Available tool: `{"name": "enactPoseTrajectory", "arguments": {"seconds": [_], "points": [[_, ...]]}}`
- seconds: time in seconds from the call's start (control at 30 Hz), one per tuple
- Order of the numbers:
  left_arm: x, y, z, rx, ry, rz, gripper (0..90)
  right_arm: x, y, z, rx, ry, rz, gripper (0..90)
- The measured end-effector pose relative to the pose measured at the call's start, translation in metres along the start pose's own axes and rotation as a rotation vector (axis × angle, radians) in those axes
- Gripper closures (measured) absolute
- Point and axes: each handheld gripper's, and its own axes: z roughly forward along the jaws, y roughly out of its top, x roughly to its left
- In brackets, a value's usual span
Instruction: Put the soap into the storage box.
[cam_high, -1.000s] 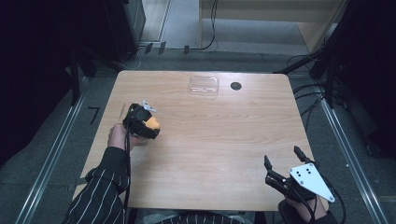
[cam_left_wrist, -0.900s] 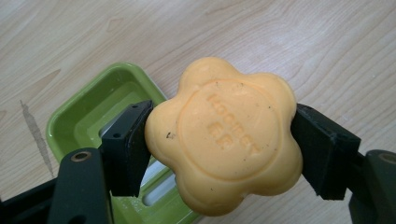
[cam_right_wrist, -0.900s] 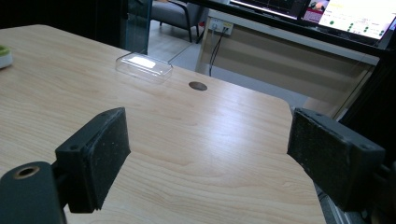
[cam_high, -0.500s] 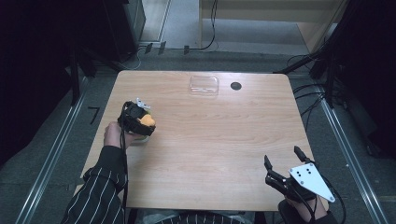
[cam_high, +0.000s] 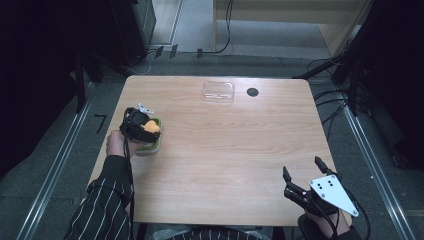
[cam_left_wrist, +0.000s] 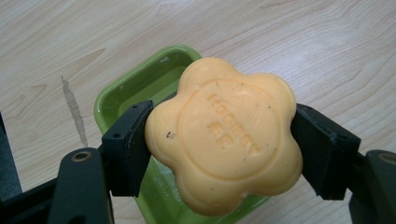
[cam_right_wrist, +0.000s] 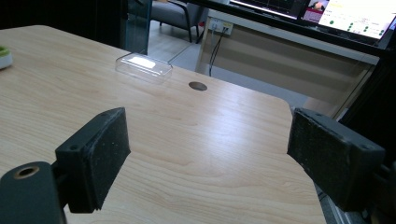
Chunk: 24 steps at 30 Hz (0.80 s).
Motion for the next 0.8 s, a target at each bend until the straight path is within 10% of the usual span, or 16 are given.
{"name": "enactPoseTrajectory", "arguments": {"seconds": [0.8], "points": [[0.017,-0.007,0.017,0.029,-0.004,-0.067,27.7,0.0,0.0,0.0,0.001,0.002,-0.002,13.3]]}}
